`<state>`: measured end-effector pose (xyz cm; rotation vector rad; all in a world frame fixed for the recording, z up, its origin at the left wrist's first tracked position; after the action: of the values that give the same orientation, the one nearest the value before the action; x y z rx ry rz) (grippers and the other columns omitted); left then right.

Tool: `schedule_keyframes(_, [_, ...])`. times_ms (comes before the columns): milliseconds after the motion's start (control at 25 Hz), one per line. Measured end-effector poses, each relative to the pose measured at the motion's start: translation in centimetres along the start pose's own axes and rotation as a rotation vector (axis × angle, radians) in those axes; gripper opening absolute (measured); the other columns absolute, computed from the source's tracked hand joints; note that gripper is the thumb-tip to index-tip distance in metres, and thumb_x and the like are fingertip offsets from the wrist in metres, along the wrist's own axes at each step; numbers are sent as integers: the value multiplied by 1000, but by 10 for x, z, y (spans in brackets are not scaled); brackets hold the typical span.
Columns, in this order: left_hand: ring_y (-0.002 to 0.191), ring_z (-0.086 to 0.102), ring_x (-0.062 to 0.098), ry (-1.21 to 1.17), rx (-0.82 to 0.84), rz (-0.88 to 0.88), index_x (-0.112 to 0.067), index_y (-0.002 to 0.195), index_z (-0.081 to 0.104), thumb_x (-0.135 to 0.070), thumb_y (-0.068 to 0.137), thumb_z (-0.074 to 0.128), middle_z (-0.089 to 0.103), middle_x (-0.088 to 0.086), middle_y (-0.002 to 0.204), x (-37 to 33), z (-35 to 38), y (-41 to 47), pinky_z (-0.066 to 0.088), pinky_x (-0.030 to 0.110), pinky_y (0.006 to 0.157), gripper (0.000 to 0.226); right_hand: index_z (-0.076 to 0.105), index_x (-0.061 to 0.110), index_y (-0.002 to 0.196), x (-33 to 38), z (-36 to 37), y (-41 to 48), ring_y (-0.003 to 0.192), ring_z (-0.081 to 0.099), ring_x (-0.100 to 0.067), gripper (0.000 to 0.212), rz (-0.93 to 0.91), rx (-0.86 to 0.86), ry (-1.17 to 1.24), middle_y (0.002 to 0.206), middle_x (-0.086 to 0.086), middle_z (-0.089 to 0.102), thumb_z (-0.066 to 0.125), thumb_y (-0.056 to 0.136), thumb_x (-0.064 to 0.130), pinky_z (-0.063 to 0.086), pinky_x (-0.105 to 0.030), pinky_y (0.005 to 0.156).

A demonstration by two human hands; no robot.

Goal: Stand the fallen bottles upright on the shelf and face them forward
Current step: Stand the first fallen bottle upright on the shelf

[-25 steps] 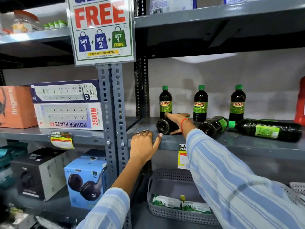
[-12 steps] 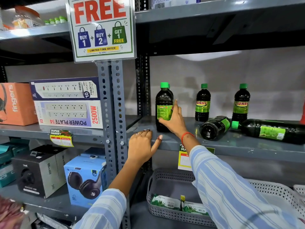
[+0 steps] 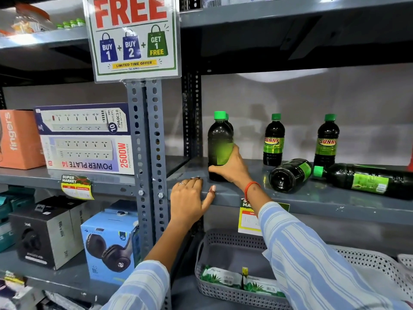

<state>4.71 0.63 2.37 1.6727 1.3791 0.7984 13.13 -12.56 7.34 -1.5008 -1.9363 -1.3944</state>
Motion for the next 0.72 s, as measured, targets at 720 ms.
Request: schedule_keyframes(720, [71,65,27,-19,-11,-25,-6,87,68,-48,87,37,72,8,79,0,1,-1,47,34,65,52,47,14,122,-4,5,-3,116,53,-25,86,52,73,203,122,-10,56,87,50,38,45,-43,102])
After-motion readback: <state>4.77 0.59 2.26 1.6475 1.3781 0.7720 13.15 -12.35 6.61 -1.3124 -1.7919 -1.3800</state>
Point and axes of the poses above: each hand's wrist, its own y-axis towards the middle knuckle, its own z-axis out of the palm, x = y × z, the point moved 7 cm from there along y, towards the middle knuckle
